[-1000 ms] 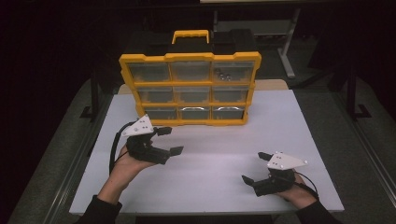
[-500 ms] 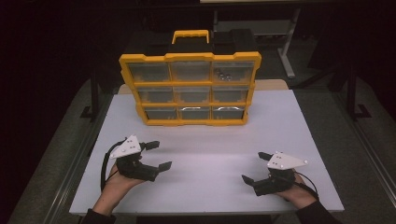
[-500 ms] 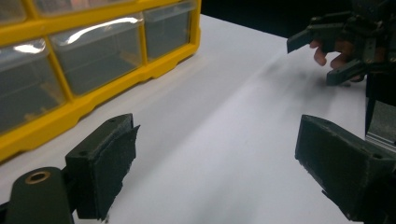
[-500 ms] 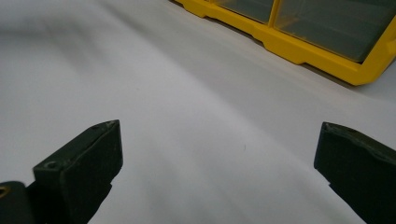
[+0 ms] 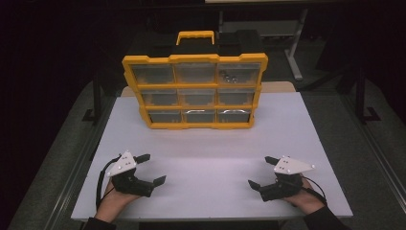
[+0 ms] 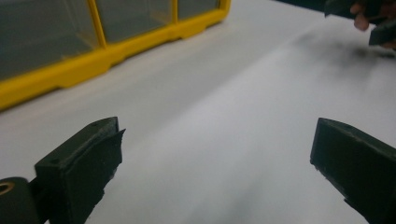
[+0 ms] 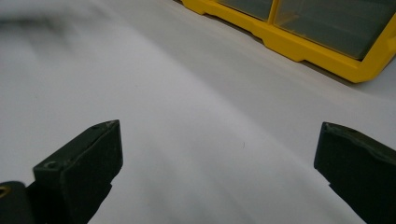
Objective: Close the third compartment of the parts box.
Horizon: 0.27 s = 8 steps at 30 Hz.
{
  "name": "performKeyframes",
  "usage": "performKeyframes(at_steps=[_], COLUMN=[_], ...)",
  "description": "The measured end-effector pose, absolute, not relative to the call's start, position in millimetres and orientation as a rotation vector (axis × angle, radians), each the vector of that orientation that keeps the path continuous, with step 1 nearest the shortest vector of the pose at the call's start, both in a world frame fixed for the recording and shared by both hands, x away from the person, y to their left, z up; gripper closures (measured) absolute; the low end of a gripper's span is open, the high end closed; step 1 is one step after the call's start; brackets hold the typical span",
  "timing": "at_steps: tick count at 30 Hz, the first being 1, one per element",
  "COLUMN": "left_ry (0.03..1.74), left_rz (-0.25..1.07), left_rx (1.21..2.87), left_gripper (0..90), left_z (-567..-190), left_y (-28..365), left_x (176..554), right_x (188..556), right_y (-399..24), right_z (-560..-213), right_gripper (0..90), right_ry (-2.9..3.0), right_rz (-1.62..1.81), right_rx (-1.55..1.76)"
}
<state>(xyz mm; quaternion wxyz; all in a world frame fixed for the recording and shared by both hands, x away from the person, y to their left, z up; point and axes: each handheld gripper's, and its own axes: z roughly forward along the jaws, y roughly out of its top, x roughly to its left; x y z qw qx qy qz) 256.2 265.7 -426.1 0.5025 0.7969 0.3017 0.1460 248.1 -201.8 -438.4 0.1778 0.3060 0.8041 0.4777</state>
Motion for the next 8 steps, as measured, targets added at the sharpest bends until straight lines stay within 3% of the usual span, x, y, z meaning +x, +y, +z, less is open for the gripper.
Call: performKeyframes(at_steps=[8], left_ry=[0.724], left_rz=[0.336], left_rx=[1.928], left_gripper=[0.1], left_z=[-427.5], left_y=[267.1], left_x=[253.8], right_x=[248.2], right_y=[-200.8], right_z=[-439.0], right_gripper=[0.7], right_ry=[2.279], right_rz=[1.349], right_rx=[0.867])
